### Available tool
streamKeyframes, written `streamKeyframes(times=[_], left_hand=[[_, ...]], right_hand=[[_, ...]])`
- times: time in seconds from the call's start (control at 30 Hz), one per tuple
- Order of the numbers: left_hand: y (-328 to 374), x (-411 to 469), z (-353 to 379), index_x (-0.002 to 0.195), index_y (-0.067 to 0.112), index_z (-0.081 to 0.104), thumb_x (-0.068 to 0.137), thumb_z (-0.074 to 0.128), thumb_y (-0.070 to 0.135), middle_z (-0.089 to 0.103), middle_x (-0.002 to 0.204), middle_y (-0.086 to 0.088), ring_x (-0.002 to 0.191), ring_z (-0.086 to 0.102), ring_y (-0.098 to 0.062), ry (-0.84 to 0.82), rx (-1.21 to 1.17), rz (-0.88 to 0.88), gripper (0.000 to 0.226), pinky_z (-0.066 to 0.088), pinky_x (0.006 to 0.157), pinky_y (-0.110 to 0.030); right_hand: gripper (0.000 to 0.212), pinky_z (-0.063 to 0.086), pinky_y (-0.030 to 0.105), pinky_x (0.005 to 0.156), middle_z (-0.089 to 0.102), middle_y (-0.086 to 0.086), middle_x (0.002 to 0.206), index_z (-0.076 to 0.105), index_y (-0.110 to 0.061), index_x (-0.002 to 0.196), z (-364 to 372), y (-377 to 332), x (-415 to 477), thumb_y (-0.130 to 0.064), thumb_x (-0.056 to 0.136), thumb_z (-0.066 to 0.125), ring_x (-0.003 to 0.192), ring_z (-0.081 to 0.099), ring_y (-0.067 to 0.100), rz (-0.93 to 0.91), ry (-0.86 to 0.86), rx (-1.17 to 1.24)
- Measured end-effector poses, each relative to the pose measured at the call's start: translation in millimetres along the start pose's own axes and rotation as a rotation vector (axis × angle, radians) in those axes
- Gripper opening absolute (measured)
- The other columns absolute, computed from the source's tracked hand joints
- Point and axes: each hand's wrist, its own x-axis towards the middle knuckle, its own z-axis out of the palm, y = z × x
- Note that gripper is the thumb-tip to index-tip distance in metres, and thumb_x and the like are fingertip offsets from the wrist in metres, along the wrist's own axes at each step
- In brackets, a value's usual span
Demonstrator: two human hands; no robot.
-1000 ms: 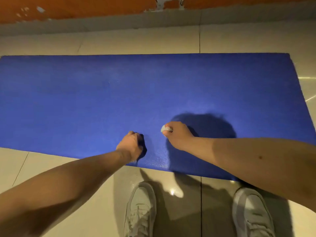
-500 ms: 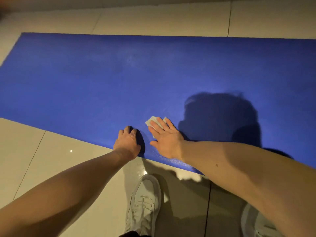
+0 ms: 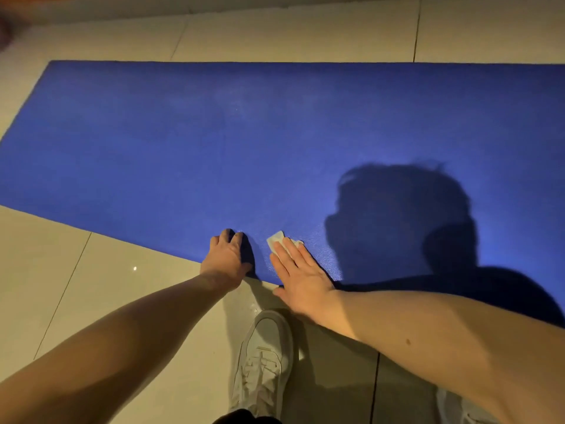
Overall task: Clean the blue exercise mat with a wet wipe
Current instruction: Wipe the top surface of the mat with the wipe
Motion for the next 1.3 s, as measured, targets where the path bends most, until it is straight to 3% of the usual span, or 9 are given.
streamKeyframes(times=[0.17,0.3,0.4,0.63,0.8,0.97,1.07,1.17,1.3], left_hand=[[2.8,10.7,-3.9,0.152,0.011,0.03,0.08,0.075,0.027,0.019,0.161,-0.003,0.142,0.019,-0.028,-0.025,-0.121,0.038,0.086,0.035,0.115,-0.039],[11.6,16.1,-4.7,0.153,0.014,0.03,0.085,0.075,0.031,0.019,0.161,-0.003,0.143,0.018,-0.026,-0.009,-0.123,0.07,0.083,0.031,0.118,-0.04],[16.1,15.5,-1.9,0.155,0.014,0.024,0.088,0.072,0.032,0.014,0.163,-0.004,0.144,0.016,-0.028,-0.035,-0.067,0.079,0.085,0.031,0.118,-0.04],[22.4,14.4,-2.5,0.157,0.012,0.02,0.091,0.068,0.032,0.01,0.164,-0.006,0.147,0.014,-0.03,-0.042,0.014,0.059,0.083,0.033,0.117,-0.041],[26.1,11.2,-2.9,0.158,0.013,0.017,0.091,0.068,0.038,0.008,0.165,-0.003,0.147,0.013,-0.028,-0.077,0.039,0.079,0.087,0.035,0.116,-0.042],[28.3,8.1,-3.5,0.159,0.013,0.011,0.092,0.067,0.038,0.003,0.165,-0.004,0.148,0.01,-0.028,-0.111,0.073,0.098,0.091,0.032,0.118,-0.041],[29.5,7.2,-5.7,0.159,0.013,0.008,0.092,0.065,0.035,0.0,0.165,-0.003,0.148,0.007,-0.028,-0.134,0.104,0.098,0.091,0.033,0.116,-0.04],[32.4,8.2,-6.5,0.159,0.013,0.009,0.092,0.066,0.035,0.0,0.165,-0.003,0.148,0.007,-0.028,-0.139,0.108,0.087,0.091,0.033,0.117,-0.04],[37.2,8.5,-4.6,0.158,0.011,0.011,0.089,0.069,0.039,0.002,0.165,-0.004,0.148,0.008,-0.028,-0.127,0.109,0.059,0.094,0.033,0.117,-0.041]], right_hand=[[0.069,-0.009,0.051,0.124,-0.027,0.002,0.163,-0.015,-0.018,0.156,5.8,48.1,3.3,-0.055,0.106,0.016,0.152,-0.023,0.034,-0.04,0.14,-0.092],[0.082,0.009,0.051,0.126,0.009,0.004,0.169,0.019,-0.007,0.16,-6.7,100.8,11.4,-0.047,0.099,0.055,0.156,0.004,0.033,0.21,0.286,0.151],[0.087,0.003,0.051,0.126,0.0,0.01,0.169,0.01,0.0,0.159,-7.7,75.9,13.9,-0.046,0.099,0.053,0.155,-0.007,0.034,0.371,0.284,0.253],[0.068,-0.008,0.05,0.124,-0.022,0.014,0.165,-0.01,-0.005,0.158,9.1,-5.8,-23.5,-0.045,0.109,0.014,0.15,-0.028,0.036,-0.041,0.07,-0.036],[0.067,-0.002,0.043,0.127,0.003,0.009,0.169,0.021,-0.008,0.16,15.2,57.0,-62.8,-0.044,0.105,0.037,0.156,-0.002,0.028,-0.12,0.091,0.033],[0.066,0.012,0.047,0.12,0.029,0.012,0.163,0.044,-0.008,0.151,28.9,73.2,-88.3,-0.045,0.1,0.028,0.154,0.017,0.032,-0.101,0.063,-0.053],[0.07,0.0,0.051,0.124,0.013,0.013,0.168,0.028,-0.007,0.158,21.2,51.8,-68.0,-0.049,0.103,0.038,0.155,-0.004,0.037,-0.094,0.078,0.016],[0.072,-0.008,0.05,0.124,-0.012,0.008,0.169,-0.001,-0.009,0.161,6.8,25.4,-35.3,-0.052,0.107,0.02,0.15,-0.028,0.033,-0.121,0.032,-0.018],[0.072,-0.009,0.045,0.125,-0.013,0.006,0.169,-0.004,-0.01,0.161,3.3,34.4,-27.9,-0.052,0.107,0.02,0.151,-0.027,0.025,-0.172,0.049,-0.035]])
